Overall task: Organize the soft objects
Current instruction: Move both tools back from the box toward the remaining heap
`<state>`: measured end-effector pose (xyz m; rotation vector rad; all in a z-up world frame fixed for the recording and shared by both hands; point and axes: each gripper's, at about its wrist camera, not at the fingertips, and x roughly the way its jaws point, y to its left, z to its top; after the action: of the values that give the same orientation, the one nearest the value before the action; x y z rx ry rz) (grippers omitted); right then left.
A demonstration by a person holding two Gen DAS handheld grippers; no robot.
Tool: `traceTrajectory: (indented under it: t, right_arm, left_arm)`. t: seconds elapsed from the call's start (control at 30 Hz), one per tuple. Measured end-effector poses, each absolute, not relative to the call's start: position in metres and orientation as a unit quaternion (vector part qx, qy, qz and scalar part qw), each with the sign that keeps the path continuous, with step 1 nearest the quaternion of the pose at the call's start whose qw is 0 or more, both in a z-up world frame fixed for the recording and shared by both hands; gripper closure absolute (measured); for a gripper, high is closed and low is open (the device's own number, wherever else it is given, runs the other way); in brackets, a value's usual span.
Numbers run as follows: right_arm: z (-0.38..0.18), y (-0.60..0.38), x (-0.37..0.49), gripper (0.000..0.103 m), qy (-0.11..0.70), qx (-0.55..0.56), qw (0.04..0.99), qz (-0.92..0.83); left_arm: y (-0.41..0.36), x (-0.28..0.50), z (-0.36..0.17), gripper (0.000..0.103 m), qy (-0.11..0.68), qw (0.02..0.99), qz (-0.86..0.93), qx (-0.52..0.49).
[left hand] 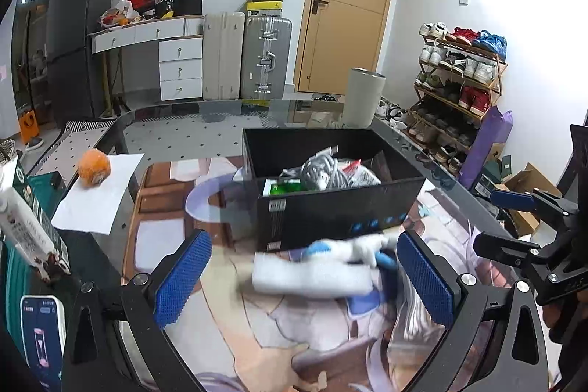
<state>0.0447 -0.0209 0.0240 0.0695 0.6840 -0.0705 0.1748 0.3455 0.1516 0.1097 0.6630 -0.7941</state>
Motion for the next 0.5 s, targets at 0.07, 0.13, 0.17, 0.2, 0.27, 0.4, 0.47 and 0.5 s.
traceTrajectory:
  t: [0.07,0.13,0.17,0.2,0.27,0.4,0.47,0.5]
  right_arm:
    - [0.020,-0.021,0.043,0.000,0.340,0.041,0.939,-0.034]
    - [0.015,-0.021,0.043,0.000,0.350,0.050,0.935,-0.034]
    - [0.012,-0.020,0.043,0.000,0.356,0.054,0.932,-0.030]
    - [0.010,-0.020,0.044,0.000,0.359,0.055,0.931,-0.029]
    - [0.004,-0.018,0.047,0.000,0.368,0.053,0.928,-0.019]
    - [-0.003,-0.018,0.050,0.000,0.379,0.049,0.924,-0.015]
    - [-0.007,-0.018,0.051,0.000,0.388,0.053,0.920,-0.011]
    - [-0.009,-0.017,0.051,0.000,0.391,0.054,0.919,-0.007]
  left_arm:
    - [0.348,0.174,0.146,0.000,0.319,0.866,-0.380,0.059]
    - [0.348,0.172,0.142,0.000,0.322,0.864,-0.382,0.062]
    - [0.347,0.172,0.140,0.000,0.323,0.863,-0.383,0.062]
    - [0.347,0.172,0.139,0.000,0.324,0.863,-0.384,0.062]
    - [0.346,0.172,0.136,0.000,0.324,0.862,-0.386,0.062]
    - [0.344,0.173,0.130,0.000,0.326,0.862,-0.383,0.068]
    - [0.343,0.174,0.127,0.000,0.331,0.861,-0.380,0.072]
    - [0.342,0.174,0.125,0.000,0.333,0.859,-0.382,0.073]
